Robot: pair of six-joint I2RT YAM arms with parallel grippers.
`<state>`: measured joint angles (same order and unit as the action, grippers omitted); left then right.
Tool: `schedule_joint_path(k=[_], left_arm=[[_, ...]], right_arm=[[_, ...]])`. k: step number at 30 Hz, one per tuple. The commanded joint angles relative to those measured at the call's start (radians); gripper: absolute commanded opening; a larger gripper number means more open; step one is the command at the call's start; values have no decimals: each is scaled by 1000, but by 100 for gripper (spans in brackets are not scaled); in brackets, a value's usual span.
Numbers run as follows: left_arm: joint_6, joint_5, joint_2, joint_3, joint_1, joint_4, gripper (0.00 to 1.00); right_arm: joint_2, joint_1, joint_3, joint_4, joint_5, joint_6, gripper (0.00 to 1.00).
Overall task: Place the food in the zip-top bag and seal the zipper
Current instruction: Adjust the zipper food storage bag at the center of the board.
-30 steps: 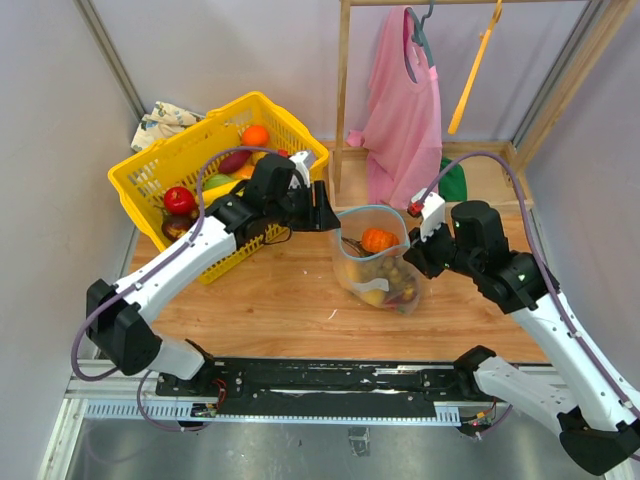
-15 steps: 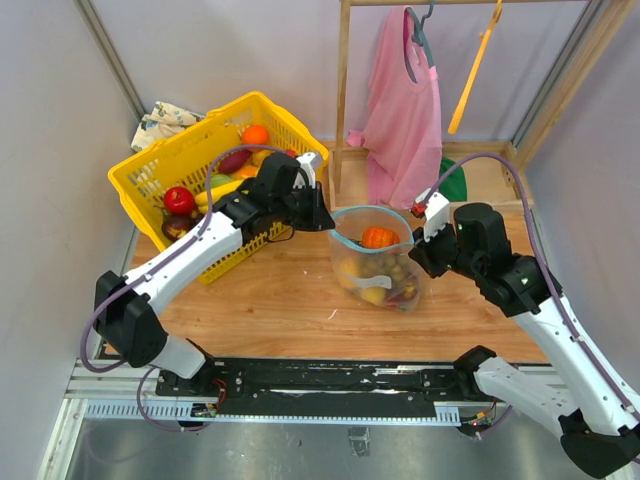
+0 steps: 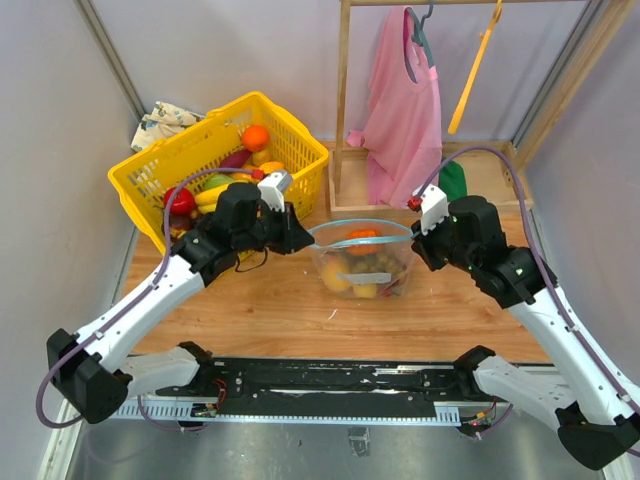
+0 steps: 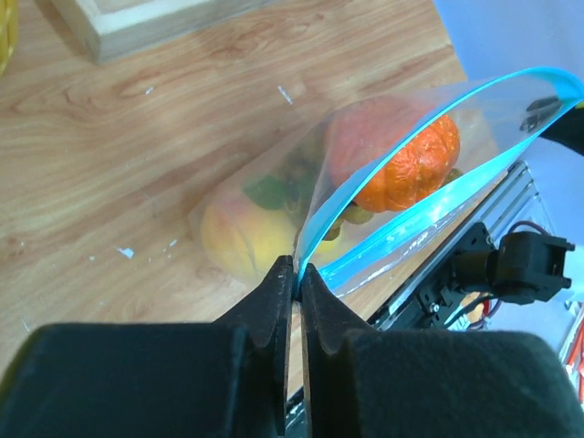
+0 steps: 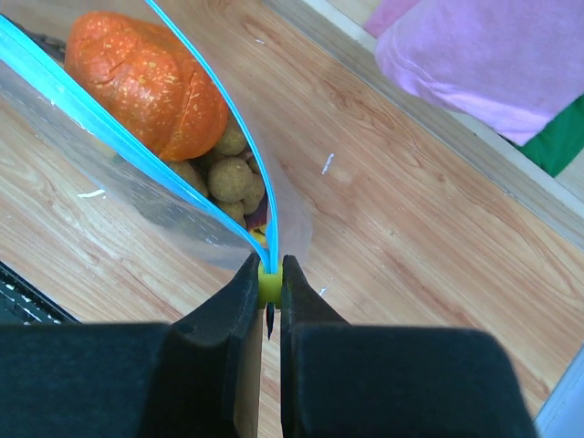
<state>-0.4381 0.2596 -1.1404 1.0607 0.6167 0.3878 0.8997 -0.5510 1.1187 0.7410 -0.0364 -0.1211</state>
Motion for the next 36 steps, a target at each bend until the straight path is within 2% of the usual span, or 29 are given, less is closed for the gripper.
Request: schedule_joint_path(k=[1, 8, 11, 13, 18, 26, 32, 36], left_arm=[[12, -45, 91, -95, -18, -90, 13], [123, -108, 224, -136, -21, -228, 59], [200, -90, 234, -128, -21, -285, 82], [257, -45, 231, -129, -21, -338, 91], [433, 94, 173, -101, -21, -409, 97], [674, 312, 46, -22, 0, -433, 96], [816, 264, -68, 51, 157, -414, 96], [858, 275, -130, 85, 187, -426, 96]], right_arm=[[-11, 11, -12, -56, -46, -23, 1], [-42, 11, -56, -88, -123, -63, 1], [-42, 11, -49, -82, -129, -78, 1], [-46, 11, -48, -82, -153, -89, 1], [-56, 11, -52, -83, -166, -100, 1], [-53, 10, -21, -59, -234, -129, 1], [-47, 8, -26, -64, -273, -138, 1], [-50, 1, -32, -64, -284, -149, 1]])
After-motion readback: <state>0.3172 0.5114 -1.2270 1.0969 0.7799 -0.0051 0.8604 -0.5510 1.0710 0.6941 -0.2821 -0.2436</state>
